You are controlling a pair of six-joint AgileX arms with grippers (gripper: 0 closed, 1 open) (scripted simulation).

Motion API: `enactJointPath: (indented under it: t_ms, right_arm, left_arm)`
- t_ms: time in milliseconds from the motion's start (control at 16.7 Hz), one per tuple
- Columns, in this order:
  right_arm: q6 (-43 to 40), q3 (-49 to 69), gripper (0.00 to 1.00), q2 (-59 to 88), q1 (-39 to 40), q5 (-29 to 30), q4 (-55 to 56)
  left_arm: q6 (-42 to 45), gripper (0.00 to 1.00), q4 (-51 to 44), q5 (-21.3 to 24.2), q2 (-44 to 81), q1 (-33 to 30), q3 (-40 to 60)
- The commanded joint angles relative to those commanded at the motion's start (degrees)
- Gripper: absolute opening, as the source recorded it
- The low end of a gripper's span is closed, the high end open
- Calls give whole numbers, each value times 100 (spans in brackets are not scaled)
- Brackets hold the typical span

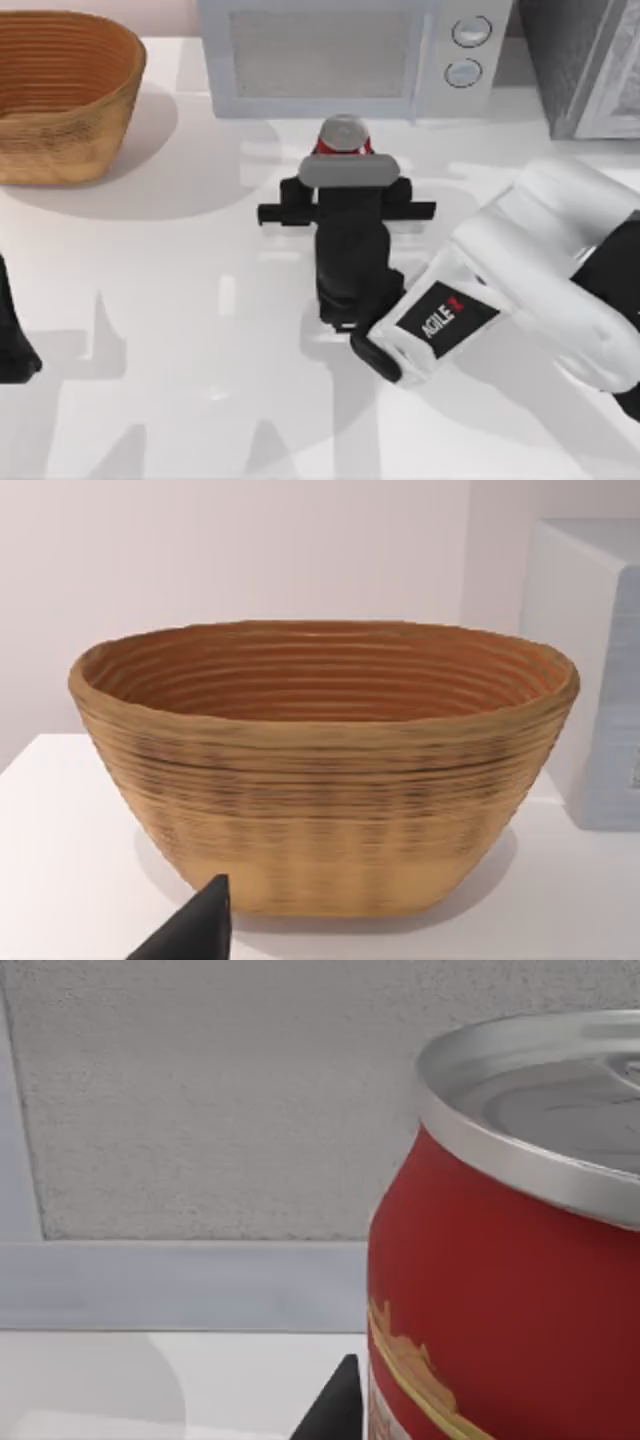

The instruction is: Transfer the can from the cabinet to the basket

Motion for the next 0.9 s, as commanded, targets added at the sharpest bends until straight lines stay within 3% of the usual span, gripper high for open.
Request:
enactJointPath:
  t_ms: [360,900]
  right_arm:
    - [0,0,98,0,0,0,0]
    - [0,0,100,0,0,0,0]
  left_arm:
    - [0,100,0,0,0,0,0]
    - [0,100,0,0,0,0,0]
